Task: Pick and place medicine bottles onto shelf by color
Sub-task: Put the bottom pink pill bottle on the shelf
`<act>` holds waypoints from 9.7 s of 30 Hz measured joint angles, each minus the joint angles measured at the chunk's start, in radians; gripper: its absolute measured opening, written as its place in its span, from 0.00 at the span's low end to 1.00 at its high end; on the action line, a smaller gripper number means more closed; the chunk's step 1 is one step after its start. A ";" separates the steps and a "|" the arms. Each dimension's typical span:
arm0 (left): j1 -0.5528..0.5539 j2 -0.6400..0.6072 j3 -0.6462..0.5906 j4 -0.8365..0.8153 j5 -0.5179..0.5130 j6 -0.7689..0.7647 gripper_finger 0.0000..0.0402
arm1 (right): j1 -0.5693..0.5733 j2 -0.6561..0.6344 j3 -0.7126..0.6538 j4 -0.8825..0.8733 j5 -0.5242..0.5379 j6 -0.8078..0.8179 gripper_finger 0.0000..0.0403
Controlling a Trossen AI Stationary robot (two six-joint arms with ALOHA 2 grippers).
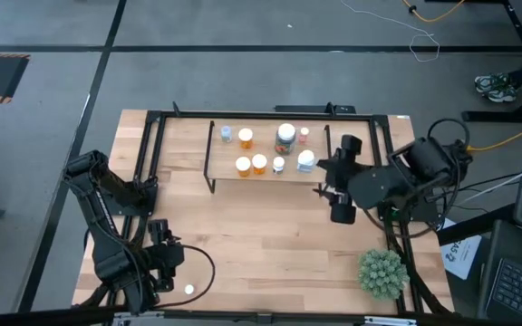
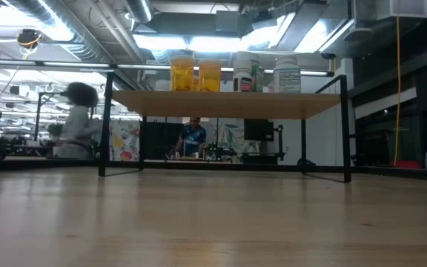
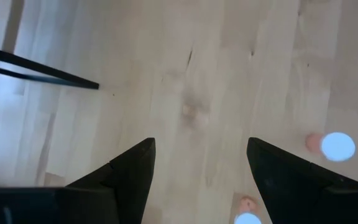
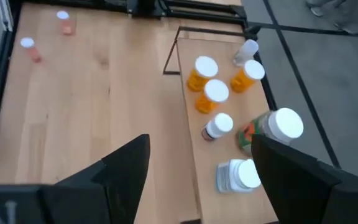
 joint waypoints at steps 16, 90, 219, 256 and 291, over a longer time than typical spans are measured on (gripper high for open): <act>0.009 0.000 0.000 -0.001 -0.017 0.007 0.62 | 0.029 -0.271 -0.649 0.221 0.107 0.206 0.70; 0.361 0.000 0.000 -0.031 -0.179 0.139 0.62 | -0.246 -1.667 -2.310 1.594 -0.588 -0.244 0.70; 0.020 0.221 -0.204 0.693 0.293 0.584 0.44 | -0.245 -1.668 -2.309 1.596 -0.573 -0.243 0.70; 0.570 0.220 0.340 0.314 0.278 0.944 0.27 | -0.246 -1.668 -2.309 1.596 -0.573 -0.243 0.70; 1.362 0.177 0.721 -0.163 0.550 1.527 0.27 | -0.245 -1.668 -2.309 1.596 -0.573 -0.243 0.70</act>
